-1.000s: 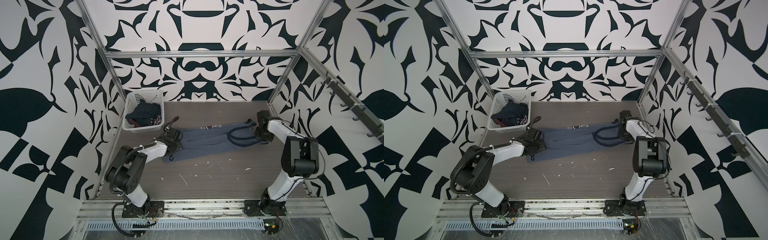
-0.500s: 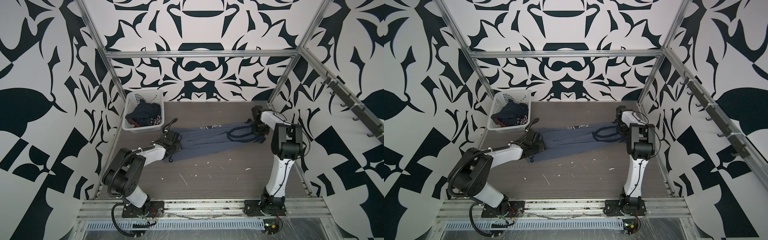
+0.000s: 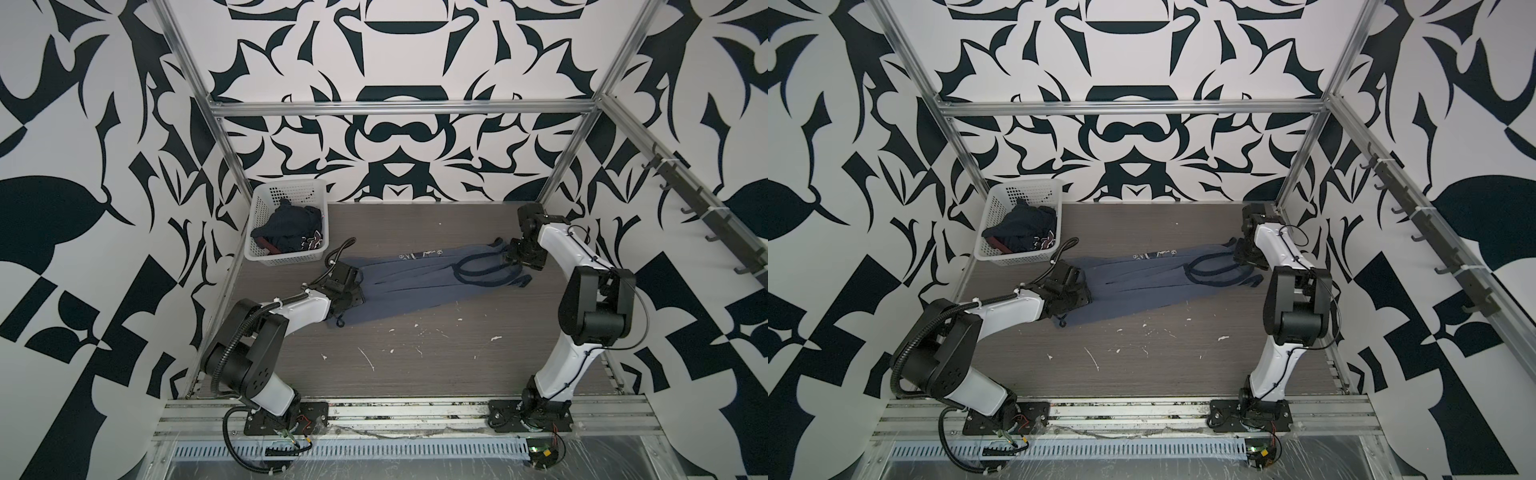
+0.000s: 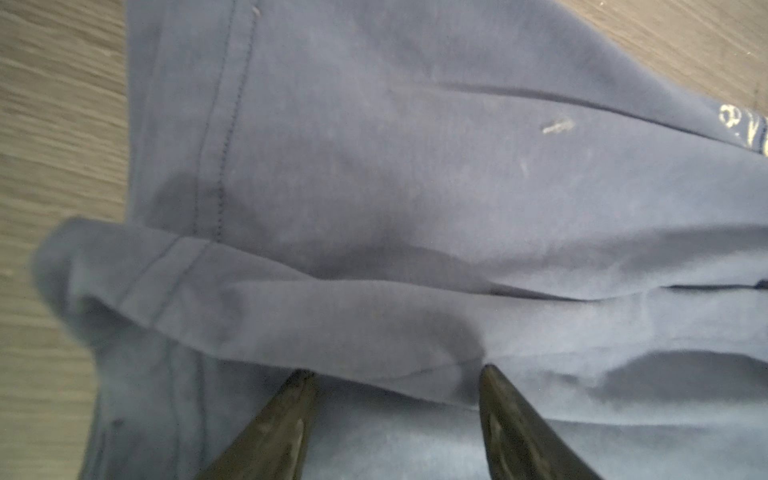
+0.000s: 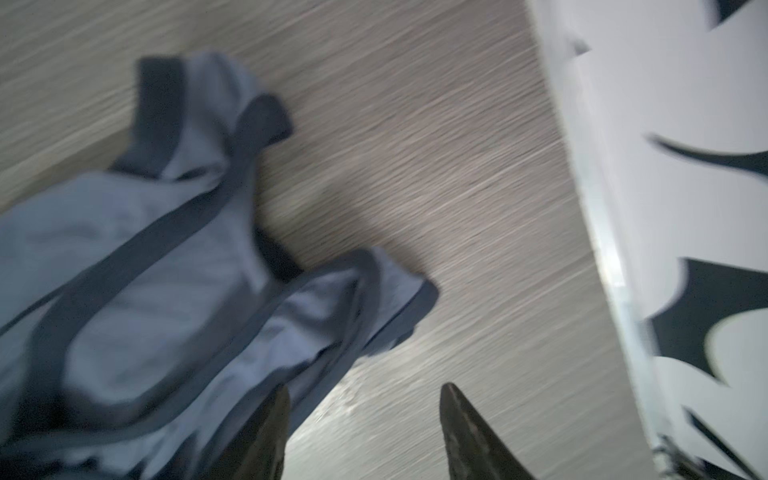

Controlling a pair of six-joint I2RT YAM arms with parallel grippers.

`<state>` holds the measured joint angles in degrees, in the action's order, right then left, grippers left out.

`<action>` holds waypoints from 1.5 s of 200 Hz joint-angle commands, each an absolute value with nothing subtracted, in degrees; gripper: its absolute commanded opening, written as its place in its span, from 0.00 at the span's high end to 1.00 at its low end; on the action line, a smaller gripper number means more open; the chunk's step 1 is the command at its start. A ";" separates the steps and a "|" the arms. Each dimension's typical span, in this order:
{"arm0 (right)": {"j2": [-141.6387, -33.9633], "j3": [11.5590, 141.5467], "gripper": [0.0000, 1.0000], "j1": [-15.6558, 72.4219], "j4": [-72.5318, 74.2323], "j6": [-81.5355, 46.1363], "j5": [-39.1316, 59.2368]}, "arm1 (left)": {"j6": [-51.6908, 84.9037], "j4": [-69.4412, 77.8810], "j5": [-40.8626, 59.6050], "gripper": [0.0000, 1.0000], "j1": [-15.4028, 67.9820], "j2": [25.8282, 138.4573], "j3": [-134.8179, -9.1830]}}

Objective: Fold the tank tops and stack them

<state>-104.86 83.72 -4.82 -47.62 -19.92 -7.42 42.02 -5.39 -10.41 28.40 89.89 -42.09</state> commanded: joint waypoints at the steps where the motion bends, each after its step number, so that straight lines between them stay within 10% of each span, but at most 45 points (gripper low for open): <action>1: -102.53 80.86 0.39 -5.26 -46.30 -20.29 1.32 | 43.14 -12.31 -8.78 0.34 28.56 90.54 -40.95; 93: -92.80 73.49 0.30 -2.12 -43.42 -23.28 3.44 | 43.42 -12.04 -8.05 0.34 28.78 92.05 -39.57; 169: -107.06 76.42 0.38 7.03 -38.61 -25.06 2.37 | 44.44 -14.25 -6.50 0.34 34.65 92.01 -36.93; 300: -139.29 123.52 0.38 8.19 -53.49 -17.31 -5.52 | 57.01 -18.85 -7.98 0.33 70.82 86.46 -41.42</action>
